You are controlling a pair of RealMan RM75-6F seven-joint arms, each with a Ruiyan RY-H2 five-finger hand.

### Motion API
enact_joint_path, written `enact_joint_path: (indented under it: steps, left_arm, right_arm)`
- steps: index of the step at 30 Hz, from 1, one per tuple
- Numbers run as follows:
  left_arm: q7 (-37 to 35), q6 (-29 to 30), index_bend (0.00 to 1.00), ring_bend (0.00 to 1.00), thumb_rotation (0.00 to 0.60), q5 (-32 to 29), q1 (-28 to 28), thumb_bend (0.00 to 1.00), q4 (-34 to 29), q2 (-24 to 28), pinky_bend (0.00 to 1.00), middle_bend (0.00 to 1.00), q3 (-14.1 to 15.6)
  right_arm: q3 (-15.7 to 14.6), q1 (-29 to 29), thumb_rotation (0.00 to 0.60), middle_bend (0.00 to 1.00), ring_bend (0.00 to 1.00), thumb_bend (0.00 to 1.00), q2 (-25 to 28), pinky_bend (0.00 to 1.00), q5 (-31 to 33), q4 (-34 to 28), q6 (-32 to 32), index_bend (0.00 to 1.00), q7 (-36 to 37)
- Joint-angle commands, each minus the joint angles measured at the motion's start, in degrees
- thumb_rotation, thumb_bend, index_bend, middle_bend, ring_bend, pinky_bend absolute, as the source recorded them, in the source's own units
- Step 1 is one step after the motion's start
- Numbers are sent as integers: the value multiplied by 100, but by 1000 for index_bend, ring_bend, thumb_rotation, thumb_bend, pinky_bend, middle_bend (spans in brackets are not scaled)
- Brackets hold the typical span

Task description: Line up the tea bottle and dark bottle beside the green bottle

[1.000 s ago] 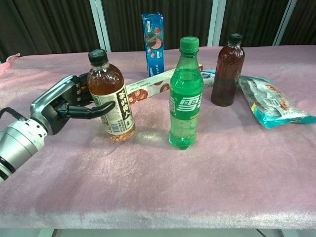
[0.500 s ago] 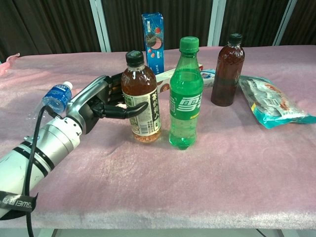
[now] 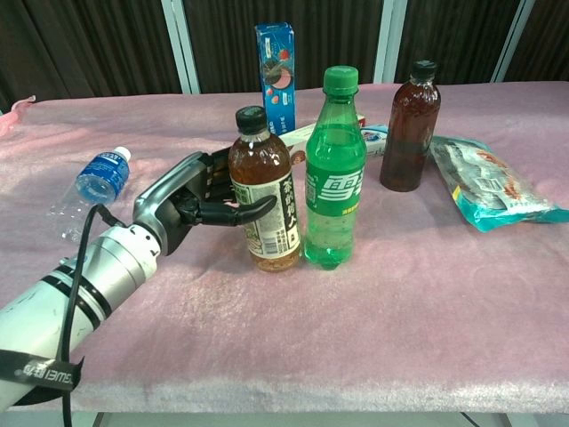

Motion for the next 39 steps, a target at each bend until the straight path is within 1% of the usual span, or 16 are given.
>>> enact_joint_path:
  steps: [1,5,13,21,28,32,39]
  left_arm:
    - [-139,-107,792,543,600,31,-67,524,153,-68,509,778,16]
    - [-273,-81,792,537,600,102,-97,523,274,-129,502,777,31]
    - [-337,17,790,524,600,175,-140,517,477,-245,485,776,12]
    - [-579,-74,785,476,600,273,-207,517,824,-284,401,767,126]
    - [-647,48,780,474,600,363,-197,519,937,-300,378,762,178]
    - [-665,82,757,453,600,416,-205,516,988,-297,355,722,223]
    - [-778,63,733,375,600,481,-241,504,1158,-286,300,624,305]
  right_arm:
    - [-16,-22,600,0,0,219,46,36,-8,-38,13,0,102]
    - [-9,-50,600,0,0,219,105,36,-22,-33,64,0,302]
    - [5,-75,600,0,0,219,121,36,-3,-26,77,0,355]
    - [18,-97,600,0,0,220,139,36,-9,-22,105,0,435]
    - [14,-95,600,0,0,219,140,36,-18,-25,85,0,419]
    - [7,-98,600,0,0,220,137,36,-32,-37,77,0,398]
    - [-4,-97,600,0,0,220,149,36,-57,-43,58,0,407]
